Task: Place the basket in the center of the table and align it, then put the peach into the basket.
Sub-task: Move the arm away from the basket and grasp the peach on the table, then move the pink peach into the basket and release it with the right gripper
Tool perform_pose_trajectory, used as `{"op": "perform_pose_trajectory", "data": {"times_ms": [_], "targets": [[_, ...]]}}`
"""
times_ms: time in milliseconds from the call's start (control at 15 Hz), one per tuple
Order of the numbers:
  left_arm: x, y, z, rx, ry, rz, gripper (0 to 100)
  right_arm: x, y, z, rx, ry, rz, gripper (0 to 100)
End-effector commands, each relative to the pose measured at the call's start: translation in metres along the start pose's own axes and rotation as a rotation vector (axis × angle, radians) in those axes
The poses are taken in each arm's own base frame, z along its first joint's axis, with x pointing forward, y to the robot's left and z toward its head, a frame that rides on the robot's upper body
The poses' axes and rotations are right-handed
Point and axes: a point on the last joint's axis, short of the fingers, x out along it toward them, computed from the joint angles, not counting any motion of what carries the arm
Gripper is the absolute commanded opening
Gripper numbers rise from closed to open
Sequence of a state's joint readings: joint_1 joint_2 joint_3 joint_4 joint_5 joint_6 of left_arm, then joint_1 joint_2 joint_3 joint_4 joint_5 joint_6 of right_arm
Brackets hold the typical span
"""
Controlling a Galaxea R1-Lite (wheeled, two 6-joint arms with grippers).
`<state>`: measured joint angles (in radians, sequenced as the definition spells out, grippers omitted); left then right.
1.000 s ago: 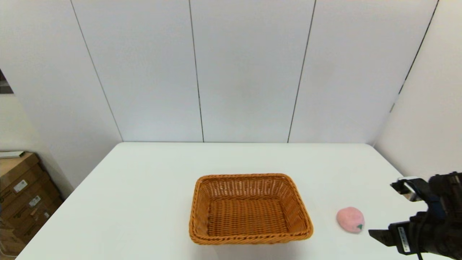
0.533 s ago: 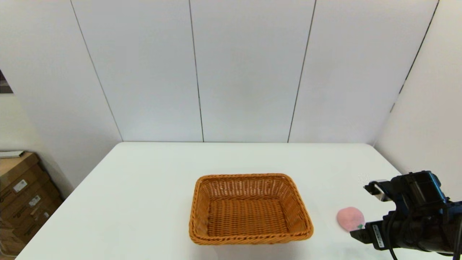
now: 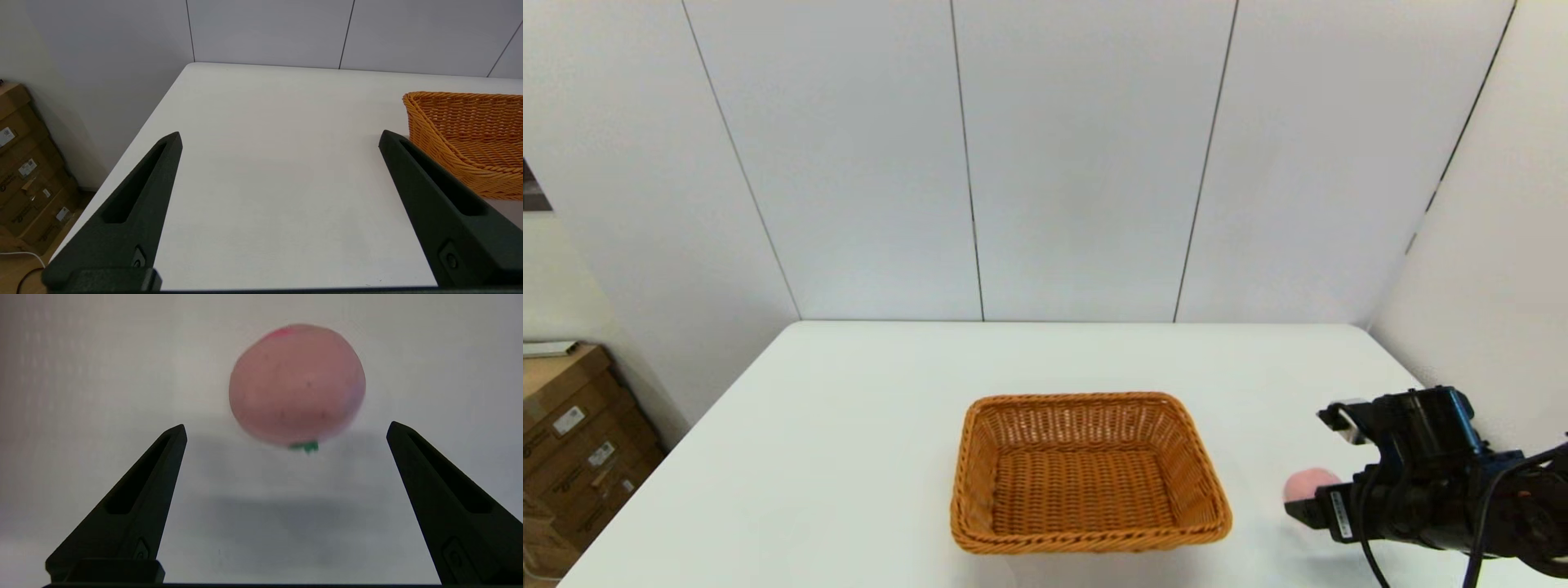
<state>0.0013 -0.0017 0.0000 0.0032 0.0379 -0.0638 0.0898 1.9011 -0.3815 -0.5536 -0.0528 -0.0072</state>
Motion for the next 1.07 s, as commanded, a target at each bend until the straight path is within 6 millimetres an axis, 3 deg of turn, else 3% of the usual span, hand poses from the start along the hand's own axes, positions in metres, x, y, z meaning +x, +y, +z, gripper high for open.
{"op": "perform_pose_trajectory", "data": {"times_ms": [67,133,733,933,1067], "targets": [[0.0,0.0,0.0,-0.001,0.0,0.001,100,0.021,0.003,-0.005,0.015,0.028,0.004,100],[0.0,0.0,0.0,-0.001,0.0,0.001,100,0.022,0.003,-0.005,0.016,0.023,0.004,0],[0.0,0.0,0.0,-0.002,-0.001,-0.001,100,0.012,0.004,-0.008,0.025,-0.09,0.062,0],[0.0,0.0,0.0,-0.005,-0.001,-0.001,100,-0.014,0.008,-0.002,0.013,-0.27,0.102,0],[0.0,0.0,0.0,-0.005,-0.001,-0.001,100,-0.054,0.026,0.02,-0.016,-0.477,0.166,0]]}}
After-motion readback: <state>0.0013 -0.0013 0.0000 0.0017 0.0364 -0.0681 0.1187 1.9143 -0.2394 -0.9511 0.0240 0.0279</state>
